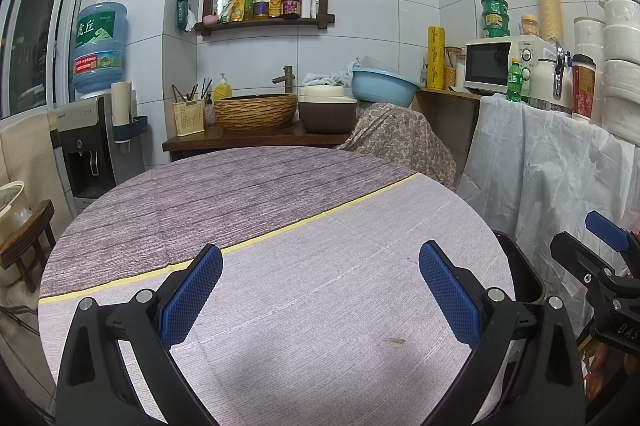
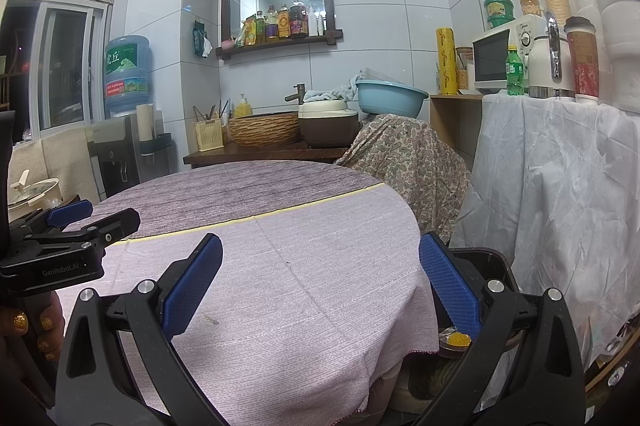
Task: Collect trash
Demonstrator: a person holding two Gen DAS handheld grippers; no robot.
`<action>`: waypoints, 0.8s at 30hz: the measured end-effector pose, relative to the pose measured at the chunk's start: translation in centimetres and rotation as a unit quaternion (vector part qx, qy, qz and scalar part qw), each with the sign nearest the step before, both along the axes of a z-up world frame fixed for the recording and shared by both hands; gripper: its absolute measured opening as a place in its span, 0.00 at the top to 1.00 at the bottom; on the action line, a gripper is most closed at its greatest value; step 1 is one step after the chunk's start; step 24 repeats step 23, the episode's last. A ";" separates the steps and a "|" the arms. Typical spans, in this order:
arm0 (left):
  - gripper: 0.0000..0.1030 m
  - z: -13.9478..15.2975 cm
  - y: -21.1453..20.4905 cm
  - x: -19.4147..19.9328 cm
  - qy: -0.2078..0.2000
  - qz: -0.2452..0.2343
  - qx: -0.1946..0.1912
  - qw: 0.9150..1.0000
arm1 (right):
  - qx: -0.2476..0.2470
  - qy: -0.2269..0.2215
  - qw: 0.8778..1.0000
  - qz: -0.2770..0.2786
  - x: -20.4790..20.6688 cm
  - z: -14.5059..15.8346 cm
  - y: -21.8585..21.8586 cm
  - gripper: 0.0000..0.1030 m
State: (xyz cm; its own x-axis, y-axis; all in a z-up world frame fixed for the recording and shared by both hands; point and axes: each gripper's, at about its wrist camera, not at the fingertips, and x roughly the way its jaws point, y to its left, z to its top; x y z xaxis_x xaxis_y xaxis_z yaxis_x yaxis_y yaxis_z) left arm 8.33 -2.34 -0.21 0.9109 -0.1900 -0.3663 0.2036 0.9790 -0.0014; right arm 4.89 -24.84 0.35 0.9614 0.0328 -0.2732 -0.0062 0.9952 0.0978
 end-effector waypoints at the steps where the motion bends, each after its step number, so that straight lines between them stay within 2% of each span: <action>1: 0.05 0.0 0.0 0.0 0.000 -0.001 -0.001 1.000 | 0.000 0.001 1.000 0.000 0.0 0.0 0.0 0.06; 24: 0.05 0.0 0.0 0.1 0.002 0.003 0.000 1.000 | 0.001 0.002 1.000 0.001 0.0 -0.2 0.0 0.06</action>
